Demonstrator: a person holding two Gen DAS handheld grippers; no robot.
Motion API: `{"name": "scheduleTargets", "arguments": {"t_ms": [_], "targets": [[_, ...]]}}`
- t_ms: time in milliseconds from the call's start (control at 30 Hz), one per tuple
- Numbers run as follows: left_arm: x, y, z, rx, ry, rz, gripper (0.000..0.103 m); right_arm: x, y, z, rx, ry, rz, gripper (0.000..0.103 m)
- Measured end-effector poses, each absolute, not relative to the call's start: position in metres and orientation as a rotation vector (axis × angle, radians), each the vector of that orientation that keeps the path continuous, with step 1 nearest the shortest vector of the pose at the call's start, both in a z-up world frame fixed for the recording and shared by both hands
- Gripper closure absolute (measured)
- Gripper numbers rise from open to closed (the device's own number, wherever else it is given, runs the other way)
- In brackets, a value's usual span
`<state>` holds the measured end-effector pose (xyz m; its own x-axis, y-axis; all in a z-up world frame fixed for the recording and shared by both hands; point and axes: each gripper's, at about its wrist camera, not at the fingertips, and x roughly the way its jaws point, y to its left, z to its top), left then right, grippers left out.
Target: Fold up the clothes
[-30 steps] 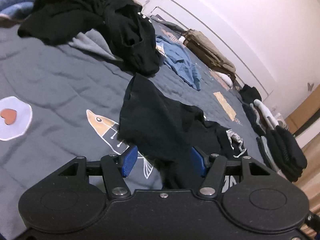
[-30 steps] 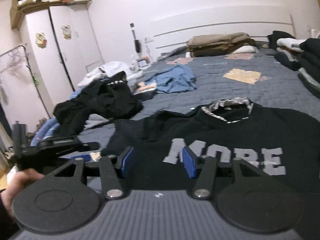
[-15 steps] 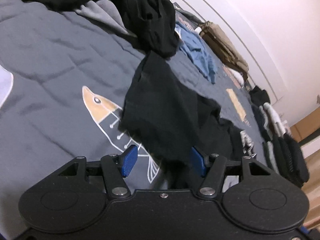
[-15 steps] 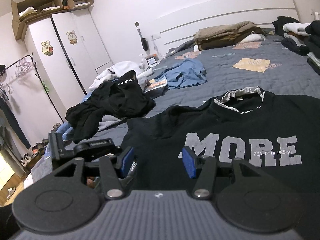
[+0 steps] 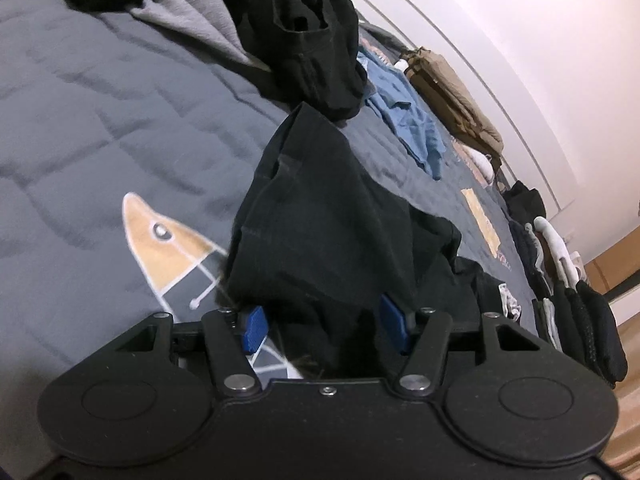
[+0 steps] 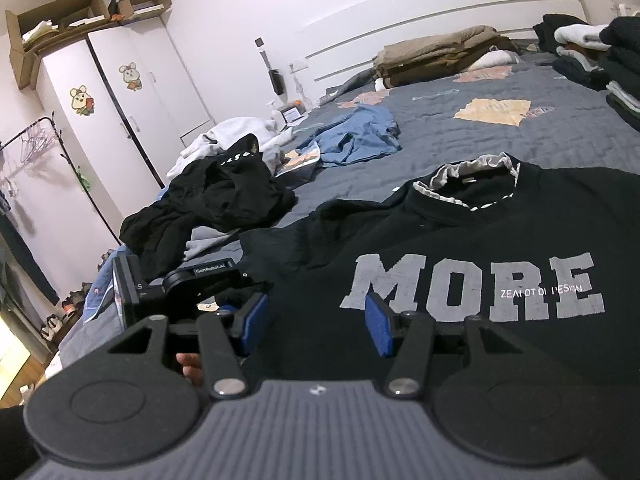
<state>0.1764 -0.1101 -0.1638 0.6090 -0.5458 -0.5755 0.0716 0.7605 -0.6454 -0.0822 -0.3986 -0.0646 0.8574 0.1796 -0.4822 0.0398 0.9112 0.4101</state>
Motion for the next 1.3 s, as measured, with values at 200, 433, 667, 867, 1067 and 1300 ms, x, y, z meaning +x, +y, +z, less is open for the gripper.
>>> {"name": "scheduleTargets", "arguments": {"t_ms": [200,433,667,867,1067,1300], "targets": [[0.177,-0.111,-0.165,-0.563,0.817,-0.388,0.087,-0.081,-0.405,-0.071,0.449,0.556,0.064,0.05],[0.138,-0.16,-0.123,-0.105,0.546,-0.509,0.094,-0.08,-0.406,-0.073,0.468,0.568,0.071,0.05],[0.071,-0.228,-0.12,0.438,0.321,-0.749,0.094,-0.082,-0.416,-0.07,0.492,0.556,0.053,0.05],[0.035,-0.259,-0.151,0.737,0.342,-0.908,0.094,-0.084,-0.433,-0.067,0.521,0.543,0.019,0.05],[0.048,-0.245,-0.135,0.588,0.489,-0.956,0.064,-0.084,-0.444,-0.07,0.513,0.551,-0.005,0.05],[0.03,-0.225,-0.107,0.554,0.475,-1.072,0.04,-0.082,-0.449,-0.07,0.516,0.563,-0.014,0.049]]}}
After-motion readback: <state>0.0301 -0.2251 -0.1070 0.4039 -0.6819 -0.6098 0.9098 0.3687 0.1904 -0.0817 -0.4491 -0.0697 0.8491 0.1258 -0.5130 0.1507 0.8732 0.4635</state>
